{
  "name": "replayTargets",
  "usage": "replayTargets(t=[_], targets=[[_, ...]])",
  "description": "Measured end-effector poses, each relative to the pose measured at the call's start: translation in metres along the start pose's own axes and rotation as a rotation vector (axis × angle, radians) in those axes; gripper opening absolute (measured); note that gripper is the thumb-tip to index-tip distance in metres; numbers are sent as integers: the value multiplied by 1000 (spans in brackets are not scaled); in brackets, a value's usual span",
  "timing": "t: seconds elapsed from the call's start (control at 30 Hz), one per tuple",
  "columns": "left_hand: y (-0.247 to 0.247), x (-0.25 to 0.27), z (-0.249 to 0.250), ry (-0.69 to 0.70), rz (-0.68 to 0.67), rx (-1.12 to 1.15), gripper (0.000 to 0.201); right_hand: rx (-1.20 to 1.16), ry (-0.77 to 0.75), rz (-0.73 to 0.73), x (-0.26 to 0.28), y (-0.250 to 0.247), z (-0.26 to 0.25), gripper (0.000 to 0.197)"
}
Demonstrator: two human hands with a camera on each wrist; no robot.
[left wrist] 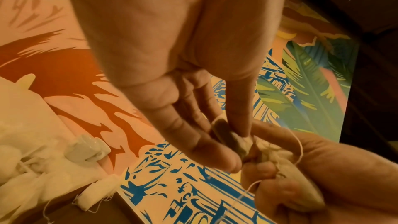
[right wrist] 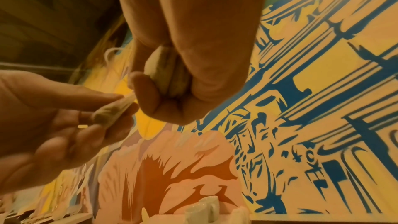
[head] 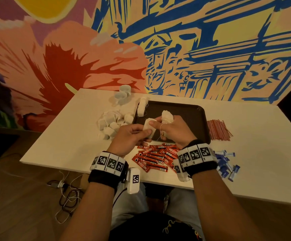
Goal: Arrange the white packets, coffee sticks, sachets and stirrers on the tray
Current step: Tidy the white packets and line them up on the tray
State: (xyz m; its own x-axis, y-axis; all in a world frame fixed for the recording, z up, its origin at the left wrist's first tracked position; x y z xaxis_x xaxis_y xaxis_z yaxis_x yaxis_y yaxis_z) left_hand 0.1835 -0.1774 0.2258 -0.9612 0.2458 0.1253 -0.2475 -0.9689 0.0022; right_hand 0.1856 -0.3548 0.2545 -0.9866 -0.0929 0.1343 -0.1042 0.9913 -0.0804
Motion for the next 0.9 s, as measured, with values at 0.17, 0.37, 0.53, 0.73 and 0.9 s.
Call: replayTargets(t=[0.17, 0.37, 0.53, 0.73, 0.9], targets=[[-4, 2, 1, 64, -21, -113, 20, 155, -61, -87, -2, -1, -11, 21], [-8, -6, 2, 102, -72, -286, 28, 196, -90, -81, -8, -6, -12, 20], [-13, -10, 7, 102, -101, -367, 22, 99, -30, -2, -13, -10, 0, 23], [-50, -40, 24, 84, 111, -431, 46, -101, 72, 451, -30, -36, 12, 33], [-79, -95, 38, 21, 156, -562, 54, -286, 136, 464, -45, -44, 23, 42]])
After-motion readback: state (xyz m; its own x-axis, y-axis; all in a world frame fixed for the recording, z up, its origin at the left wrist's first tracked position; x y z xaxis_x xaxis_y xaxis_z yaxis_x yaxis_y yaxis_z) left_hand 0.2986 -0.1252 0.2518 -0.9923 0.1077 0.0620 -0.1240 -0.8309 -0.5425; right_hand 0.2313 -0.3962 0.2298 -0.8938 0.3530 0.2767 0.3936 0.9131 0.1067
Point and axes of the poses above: each hand's wrist, its own x-axis away from the middle knuckle, its own y-axis out of the palm, z = x × y, the point moved 2 cm from there along -x, towards the middle knuckle, and after that the axes turned 1 degree about -x, right-handed, at the moved point
